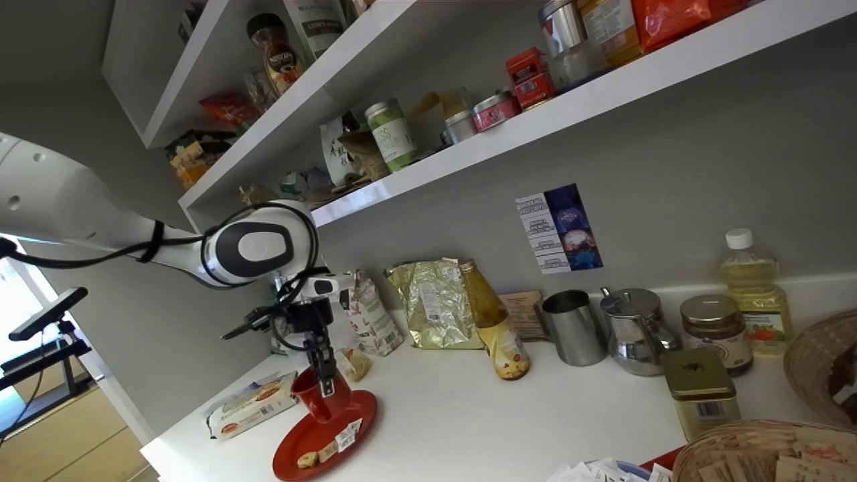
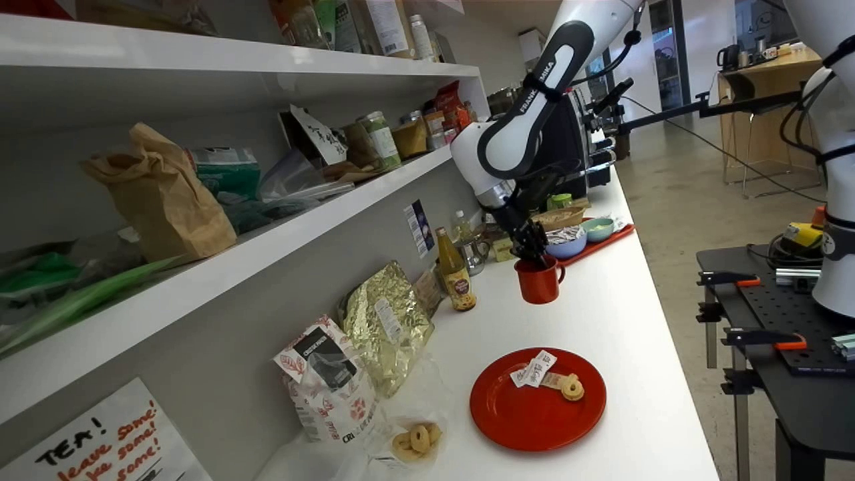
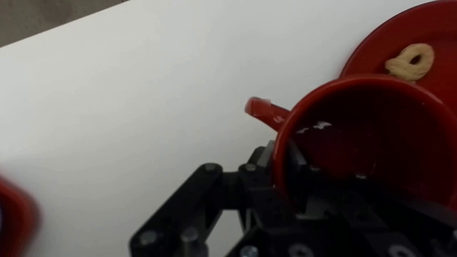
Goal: Put the red cup on the red plate
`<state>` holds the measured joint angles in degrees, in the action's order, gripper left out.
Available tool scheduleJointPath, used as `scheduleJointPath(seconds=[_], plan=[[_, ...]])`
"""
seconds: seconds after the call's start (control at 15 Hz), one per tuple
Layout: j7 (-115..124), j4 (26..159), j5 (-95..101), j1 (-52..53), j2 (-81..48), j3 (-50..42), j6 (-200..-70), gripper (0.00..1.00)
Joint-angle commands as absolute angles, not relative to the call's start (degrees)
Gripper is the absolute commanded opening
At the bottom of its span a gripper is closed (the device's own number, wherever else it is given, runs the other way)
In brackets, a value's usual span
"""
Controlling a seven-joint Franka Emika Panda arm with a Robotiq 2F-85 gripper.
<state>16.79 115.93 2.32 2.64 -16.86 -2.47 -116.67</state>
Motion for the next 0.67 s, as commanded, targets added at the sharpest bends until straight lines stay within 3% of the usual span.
scheduleJointPath(seconds=[0.0,0.6], plan=[[19.11,115.01,3.24,6.14,-14.36,0.61,-113.51,0.02],[24.75,100.23,5.54,13.99,-22.95,5.47,-105.67,0.02]])
